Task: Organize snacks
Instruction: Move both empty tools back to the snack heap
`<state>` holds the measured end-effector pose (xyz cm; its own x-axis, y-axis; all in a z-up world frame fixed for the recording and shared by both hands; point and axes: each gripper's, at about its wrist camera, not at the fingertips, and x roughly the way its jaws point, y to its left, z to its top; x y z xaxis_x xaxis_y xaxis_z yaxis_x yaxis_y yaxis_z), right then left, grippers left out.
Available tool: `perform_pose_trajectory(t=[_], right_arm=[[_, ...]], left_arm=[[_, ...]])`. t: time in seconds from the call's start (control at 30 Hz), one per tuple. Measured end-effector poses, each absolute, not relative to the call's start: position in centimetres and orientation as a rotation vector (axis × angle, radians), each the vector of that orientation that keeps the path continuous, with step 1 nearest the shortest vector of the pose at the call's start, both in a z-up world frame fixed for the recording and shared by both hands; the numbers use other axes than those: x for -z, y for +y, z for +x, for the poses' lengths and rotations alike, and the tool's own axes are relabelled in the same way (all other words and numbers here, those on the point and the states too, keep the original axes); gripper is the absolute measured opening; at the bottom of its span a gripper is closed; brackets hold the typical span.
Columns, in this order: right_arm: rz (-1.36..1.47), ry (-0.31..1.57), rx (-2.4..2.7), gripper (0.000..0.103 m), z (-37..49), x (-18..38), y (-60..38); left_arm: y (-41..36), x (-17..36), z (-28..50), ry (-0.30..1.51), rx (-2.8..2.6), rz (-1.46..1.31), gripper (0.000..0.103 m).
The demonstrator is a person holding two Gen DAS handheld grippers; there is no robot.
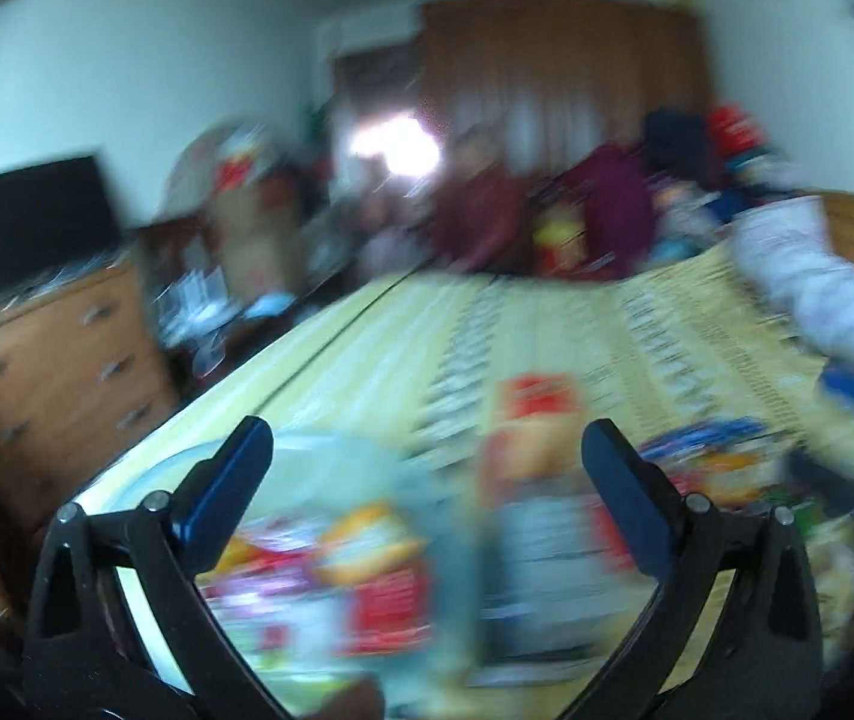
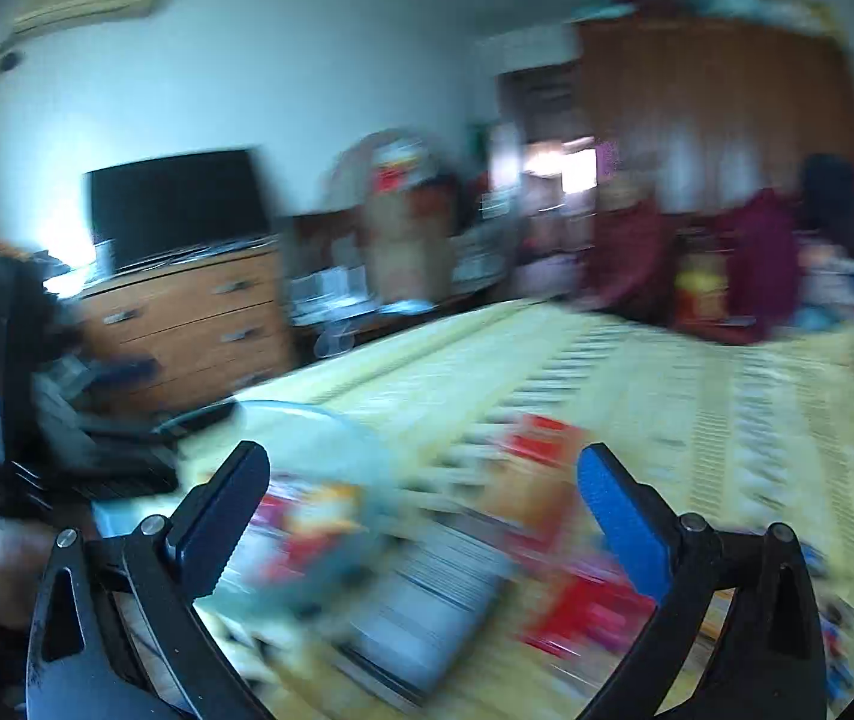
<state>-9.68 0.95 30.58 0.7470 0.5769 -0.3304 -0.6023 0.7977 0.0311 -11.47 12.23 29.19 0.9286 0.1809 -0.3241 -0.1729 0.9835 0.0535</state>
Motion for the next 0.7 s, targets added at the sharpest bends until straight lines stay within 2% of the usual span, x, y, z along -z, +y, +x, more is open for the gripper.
perform_pose_trajectory(t=[0.07,0.17,0.27,0.37,0.47,0.57,0.7], right_arm=[[-0.064,0.416,-0.494,0.103,-10.4,-27.4,-5.8],[-0.091,0.6,-0.289,0.103,-10.4,-21.2,-14.0],[-0.068,0.771,-0.168,0.103,-10.5,-15.0,-21.0],[-0.035,0.864,-0.113,0.103,-10.6,-10.9,-25.3],[-0.006,0.889,-0.101,0.103,-9.9,-8.2,-28.2],[0.015,0.895,-0.11,0.103,-7.9,-6.6,-29.6],[0.046,0.928,-0.112,0.103,-5.2,-5.0,-30.2]], left_arm=[[6.4,-26.6,-10.6,0.368,0.011,-0.003,0.103],[-0.6,-19.8,-6.6,0.599,0.279,-0.018,0.103],[-4.6,-11.4,-2.5,0.772,0.242,0.064,0.103],[-5.3,-5.2,1.2,0.89,0.133,0.105,0.103],[-4.9,-2.1,4.1,0.932,0.04,0.112,0.103],[-3.8,0.7,6.4,1.051,-0.006,0.018,0.103],[-4.0,0.9,6.3,1.023,-0.012,0.036,0.103]])
